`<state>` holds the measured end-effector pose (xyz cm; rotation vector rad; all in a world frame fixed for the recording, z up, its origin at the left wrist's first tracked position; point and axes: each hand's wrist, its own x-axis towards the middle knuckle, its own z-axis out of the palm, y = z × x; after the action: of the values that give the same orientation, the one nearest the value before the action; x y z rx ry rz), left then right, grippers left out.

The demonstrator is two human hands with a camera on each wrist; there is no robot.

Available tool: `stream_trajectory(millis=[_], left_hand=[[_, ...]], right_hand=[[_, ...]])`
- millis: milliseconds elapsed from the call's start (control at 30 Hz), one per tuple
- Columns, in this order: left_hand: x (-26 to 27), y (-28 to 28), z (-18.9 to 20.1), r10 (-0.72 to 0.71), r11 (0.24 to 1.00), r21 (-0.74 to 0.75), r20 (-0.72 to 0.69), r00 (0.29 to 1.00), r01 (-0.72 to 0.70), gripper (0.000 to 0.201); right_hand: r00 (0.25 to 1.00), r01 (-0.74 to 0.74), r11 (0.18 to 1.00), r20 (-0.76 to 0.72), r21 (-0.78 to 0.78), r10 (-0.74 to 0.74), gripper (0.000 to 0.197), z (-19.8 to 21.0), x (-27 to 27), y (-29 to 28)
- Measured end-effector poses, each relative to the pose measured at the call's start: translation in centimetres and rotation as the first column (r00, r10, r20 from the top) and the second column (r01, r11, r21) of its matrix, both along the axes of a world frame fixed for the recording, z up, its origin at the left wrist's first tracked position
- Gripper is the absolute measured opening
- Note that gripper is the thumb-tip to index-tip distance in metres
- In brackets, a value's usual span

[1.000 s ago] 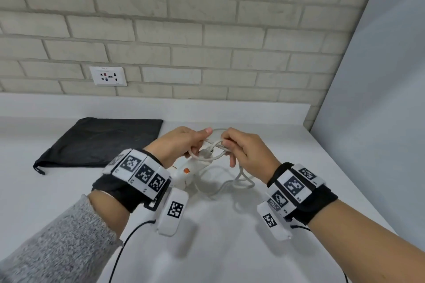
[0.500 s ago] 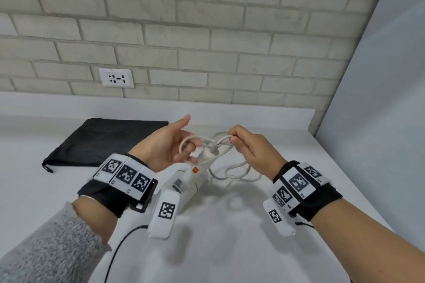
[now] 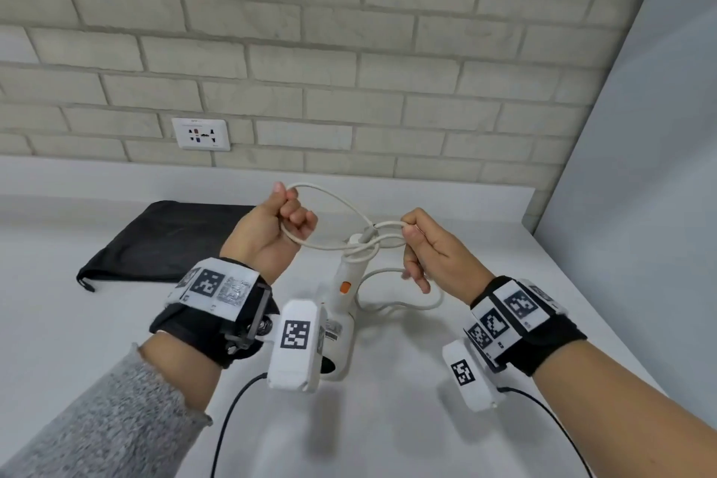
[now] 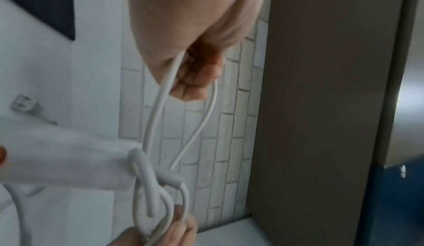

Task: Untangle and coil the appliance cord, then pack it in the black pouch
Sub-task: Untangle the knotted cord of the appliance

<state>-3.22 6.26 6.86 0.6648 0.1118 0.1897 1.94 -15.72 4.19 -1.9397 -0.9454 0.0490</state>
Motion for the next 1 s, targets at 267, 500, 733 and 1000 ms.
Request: stream_trajectory(millis=[267,500,733,1000], left_hand=[[-0.8,1.9,-0.3,-0.022,0.881,0.468,-0.112,0.993,0.072,0.03],[-0.3,-0.7,3.6,-0.12,-0.469,0.855,0.189,0.975,-0.223,0.037],[1.6,-3.8,4.7,-0.333,-0.699,0.699,-0.128,0.934,-0.153,0.029],[2.3,-4.1,3.5,-0.314,-0.073,0.997,-0.056,0.948,0.034,0.026]], right_hand=[[0.961,0.058,0.998,0.271,0.006,-0.057,0.016,0.6,0.5,-0.1],[0.89,0.062,0.992,0.455,-0.108,-0.006,0.027,2.0,0.1,1.1],[0.885,0.019,0.994,0.464,-0.104,0.032,0.041,1.9,0.2,0.7],[0.978,0.036,0.999,0.204,0.016,-0.038,0.017,1.4,-0.6,0.2]])
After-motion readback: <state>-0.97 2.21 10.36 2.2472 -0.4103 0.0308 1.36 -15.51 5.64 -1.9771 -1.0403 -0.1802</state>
